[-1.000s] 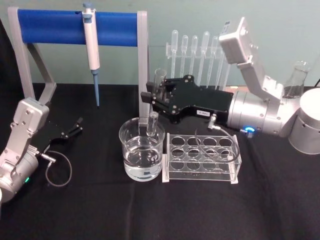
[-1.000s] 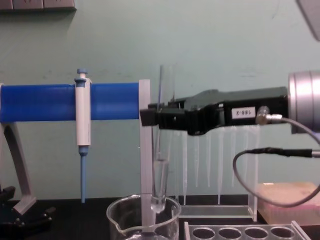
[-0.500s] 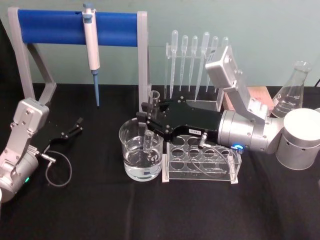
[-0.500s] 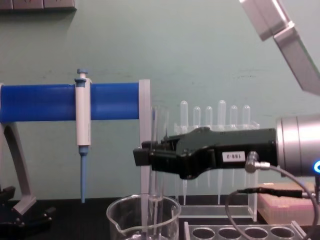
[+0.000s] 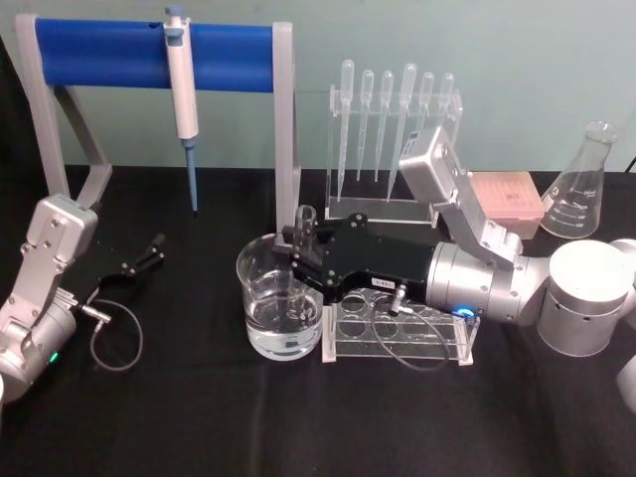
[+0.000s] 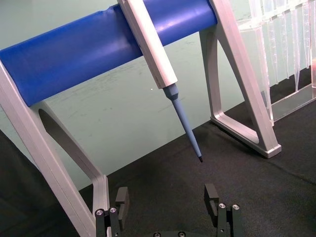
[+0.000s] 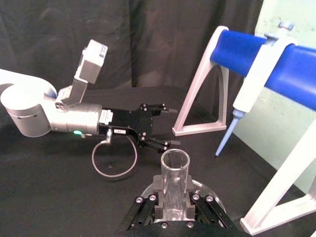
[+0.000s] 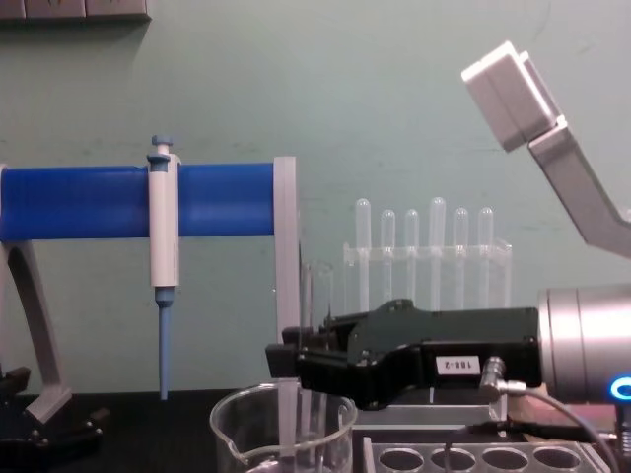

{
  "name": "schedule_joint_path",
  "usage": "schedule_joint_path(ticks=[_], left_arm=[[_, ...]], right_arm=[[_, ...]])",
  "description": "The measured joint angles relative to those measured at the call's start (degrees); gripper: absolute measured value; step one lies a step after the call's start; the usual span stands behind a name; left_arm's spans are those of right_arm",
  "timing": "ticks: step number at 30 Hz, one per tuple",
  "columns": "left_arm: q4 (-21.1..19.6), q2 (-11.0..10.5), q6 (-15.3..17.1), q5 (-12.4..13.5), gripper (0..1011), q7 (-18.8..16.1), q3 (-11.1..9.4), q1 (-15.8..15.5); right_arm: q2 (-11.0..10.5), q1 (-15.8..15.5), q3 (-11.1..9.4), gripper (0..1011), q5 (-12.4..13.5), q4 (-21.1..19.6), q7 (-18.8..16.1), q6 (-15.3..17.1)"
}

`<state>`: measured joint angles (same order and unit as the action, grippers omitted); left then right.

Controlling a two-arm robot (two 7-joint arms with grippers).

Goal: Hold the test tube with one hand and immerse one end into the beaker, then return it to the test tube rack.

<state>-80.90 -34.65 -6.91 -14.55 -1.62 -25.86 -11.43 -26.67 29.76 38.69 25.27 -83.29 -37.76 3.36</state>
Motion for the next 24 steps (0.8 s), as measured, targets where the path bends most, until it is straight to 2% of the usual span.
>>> schedule_joint_path(ticks=[24], left_arm=[[0.0,0.0,0.0,0.0,1000,0.0,0.0,0.0]], right_arm=[[1.7,-0.7,-0.4,226,-2.1,3.0,-0.9,-1.0]])
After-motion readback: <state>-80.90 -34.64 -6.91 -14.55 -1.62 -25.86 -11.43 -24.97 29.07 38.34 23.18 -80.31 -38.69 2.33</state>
